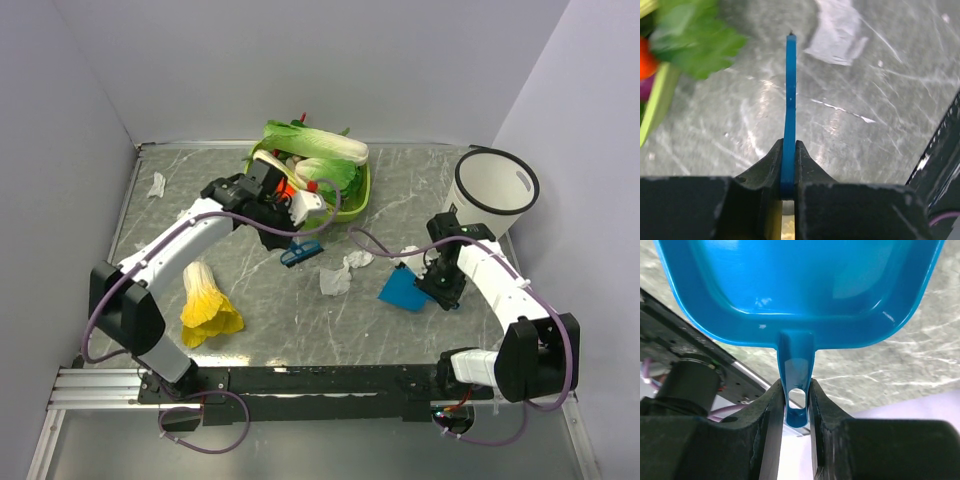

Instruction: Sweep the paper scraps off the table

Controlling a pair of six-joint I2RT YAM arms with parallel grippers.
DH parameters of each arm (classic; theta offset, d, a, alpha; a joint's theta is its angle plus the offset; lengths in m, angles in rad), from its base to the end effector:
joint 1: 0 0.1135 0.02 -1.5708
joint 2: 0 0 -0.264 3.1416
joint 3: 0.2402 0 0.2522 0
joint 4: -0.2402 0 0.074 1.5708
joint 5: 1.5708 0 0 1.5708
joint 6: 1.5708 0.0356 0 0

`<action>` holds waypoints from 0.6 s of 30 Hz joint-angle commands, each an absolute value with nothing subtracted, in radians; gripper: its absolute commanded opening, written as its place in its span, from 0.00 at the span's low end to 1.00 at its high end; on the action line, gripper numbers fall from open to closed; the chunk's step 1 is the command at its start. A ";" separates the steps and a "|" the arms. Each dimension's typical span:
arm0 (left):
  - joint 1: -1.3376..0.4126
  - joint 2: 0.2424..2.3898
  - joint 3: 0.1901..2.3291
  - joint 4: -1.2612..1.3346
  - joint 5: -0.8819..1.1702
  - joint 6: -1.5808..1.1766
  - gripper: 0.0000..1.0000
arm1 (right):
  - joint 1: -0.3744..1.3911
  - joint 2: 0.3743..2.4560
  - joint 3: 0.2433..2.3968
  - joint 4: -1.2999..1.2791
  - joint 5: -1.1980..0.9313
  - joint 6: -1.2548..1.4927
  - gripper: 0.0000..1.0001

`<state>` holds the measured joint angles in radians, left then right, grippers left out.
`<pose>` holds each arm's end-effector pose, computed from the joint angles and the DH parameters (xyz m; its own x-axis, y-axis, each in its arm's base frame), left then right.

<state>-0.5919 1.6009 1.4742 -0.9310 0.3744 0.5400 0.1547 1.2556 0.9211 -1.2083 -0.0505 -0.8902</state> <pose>0.2675 -0.1955 0.3126 -0.2765 0.7625 -0.5848 0.9449 0.3266 -0.0209 0.1897 0.0314 0.2312 -0.5008 -0.8637 -0.0568 -0.8653 0.5011 0.0100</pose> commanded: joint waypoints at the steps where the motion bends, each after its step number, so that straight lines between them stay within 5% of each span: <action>1: -0.578 1.562 1.463 -0.832 0.296 0.370 0.01 | 0.182 1.279 0.916 -1.174 0.024 -0.924 0.00; 18: -0.610 1.821 1.595 -0.798 0.413 0.112 0.01 | 0.316 1.373 0.836 -1.022 0.198 -0.782 0.00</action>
